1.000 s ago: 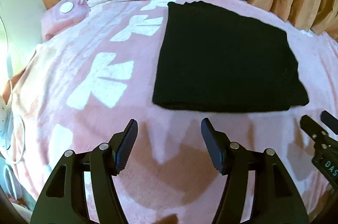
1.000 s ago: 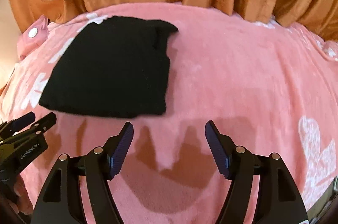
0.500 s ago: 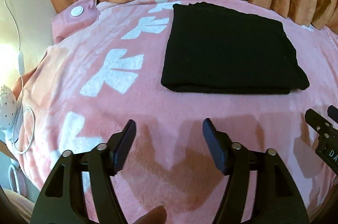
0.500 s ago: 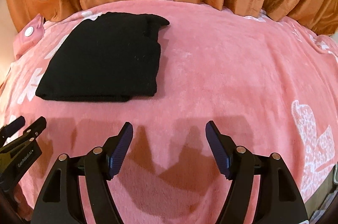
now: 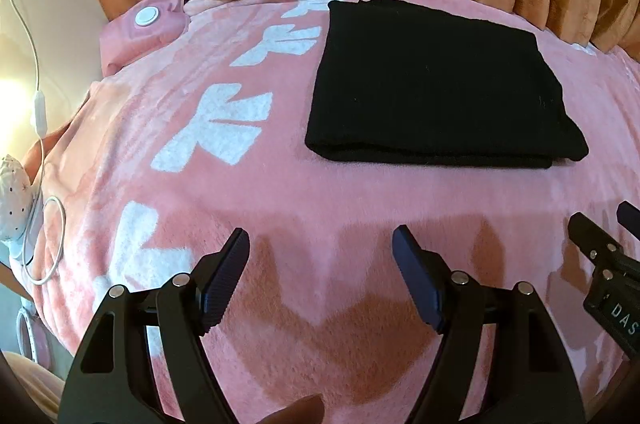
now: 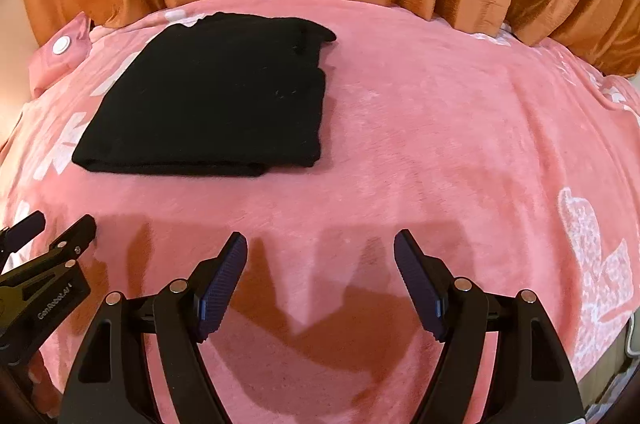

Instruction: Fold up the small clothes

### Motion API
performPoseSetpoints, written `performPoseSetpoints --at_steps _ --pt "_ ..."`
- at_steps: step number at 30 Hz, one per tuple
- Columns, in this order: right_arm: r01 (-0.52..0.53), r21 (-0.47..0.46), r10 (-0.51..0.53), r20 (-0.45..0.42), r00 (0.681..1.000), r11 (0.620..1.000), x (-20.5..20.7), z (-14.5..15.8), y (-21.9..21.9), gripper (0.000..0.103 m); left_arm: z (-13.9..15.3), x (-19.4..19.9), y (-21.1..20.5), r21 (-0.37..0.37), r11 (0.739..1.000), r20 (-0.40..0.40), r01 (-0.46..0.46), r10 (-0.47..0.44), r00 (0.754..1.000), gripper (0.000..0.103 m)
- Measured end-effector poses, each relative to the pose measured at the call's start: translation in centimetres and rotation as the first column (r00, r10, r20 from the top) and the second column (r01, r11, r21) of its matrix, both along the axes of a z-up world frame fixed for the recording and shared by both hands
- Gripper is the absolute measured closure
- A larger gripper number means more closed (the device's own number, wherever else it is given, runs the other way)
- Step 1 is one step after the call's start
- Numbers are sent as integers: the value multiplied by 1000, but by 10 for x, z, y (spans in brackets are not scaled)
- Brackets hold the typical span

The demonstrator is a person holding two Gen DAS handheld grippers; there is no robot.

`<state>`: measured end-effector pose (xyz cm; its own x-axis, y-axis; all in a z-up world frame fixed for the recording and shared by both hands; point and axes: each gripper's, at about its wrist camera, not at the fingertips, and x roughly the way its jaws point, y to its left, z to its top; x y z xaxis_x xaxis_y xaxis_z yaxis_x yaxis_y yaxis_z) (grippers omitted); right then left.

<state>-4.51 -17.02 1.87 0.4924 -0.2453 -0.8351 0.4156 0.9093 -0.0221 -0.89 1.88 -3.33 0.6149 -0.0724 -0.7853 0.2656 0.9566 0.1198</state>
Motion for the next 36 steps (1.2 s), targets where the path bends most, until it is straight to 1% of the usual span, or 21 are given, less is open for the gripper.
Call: performPoseSetpoints --at_steps 9,19,36 --pt "-17 6 17 1 1000 1000 0 -1 9 30 -1 -1 -2 -1 1000 -2 0 0 1000 31" --pt "-13 8 13 13 1000 1000 -2 -1 3 30 -1 0 -1 1 1000 -3 7 -7 1000 31" --pt "-21 16 21 1 1000 1000 -2 -6 2 30 0 0 -9 -14 1000 -23 8 -8 1000 31"
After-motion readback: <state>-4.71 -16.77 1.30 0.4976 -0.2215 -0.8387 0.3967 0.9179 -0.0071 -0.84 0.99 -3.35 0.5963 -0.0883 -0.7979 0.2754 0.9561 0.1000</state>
